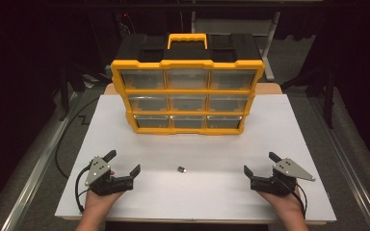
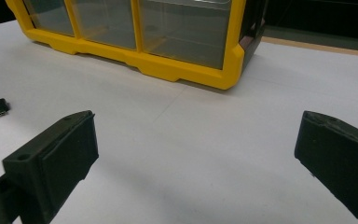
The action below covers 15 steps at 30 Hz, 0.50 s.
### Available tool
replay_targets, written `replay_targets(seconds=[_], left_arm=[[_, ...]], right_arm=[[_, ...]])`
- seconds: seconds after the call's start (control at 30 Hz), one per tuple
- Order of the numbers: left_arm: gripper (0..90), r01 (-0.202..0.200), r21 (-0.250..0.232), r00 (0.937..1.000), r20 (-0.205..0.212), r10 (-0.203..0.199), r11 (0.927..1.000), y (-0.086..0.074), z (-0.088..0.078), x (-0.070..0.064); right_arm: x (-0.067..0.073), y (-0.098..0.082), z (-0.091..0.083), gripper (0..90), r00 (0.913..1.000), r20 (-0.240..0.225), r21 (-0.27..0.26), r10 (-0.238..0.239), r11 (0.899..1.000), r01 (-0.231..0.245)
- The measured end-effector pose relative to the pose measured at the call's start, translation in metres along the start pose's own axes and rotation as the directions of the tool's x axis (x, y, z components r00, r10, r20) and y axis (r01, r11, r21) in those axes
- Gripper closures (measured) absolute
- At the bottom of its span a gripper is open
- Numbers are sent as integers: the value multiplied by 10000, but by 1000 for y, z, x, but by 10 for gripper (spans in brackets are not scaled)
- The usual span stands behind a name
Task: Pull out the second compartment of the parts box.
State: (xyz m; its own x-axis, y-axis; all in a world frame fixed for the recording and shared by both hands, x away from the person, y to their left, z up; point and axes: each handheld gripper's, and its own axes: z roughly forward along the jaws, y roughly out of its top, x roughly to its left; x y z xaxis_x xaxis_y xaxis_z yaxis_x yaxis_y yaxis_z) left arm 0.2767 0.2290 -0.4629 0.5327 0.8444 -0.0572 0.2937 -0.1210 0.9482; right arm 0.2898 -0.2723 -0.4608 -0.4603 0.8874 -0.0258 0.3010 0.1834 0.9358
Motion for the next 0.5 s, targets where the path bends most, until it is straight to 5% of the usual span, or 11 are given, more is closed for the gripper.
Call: replay_targets(seconds=[0.5], left_arm=[[3,-22,148,9998,222,19,9999,0,3,-1]], right_arm=[[9,7,13,1,9997,-197,111,-157,9998,159]])
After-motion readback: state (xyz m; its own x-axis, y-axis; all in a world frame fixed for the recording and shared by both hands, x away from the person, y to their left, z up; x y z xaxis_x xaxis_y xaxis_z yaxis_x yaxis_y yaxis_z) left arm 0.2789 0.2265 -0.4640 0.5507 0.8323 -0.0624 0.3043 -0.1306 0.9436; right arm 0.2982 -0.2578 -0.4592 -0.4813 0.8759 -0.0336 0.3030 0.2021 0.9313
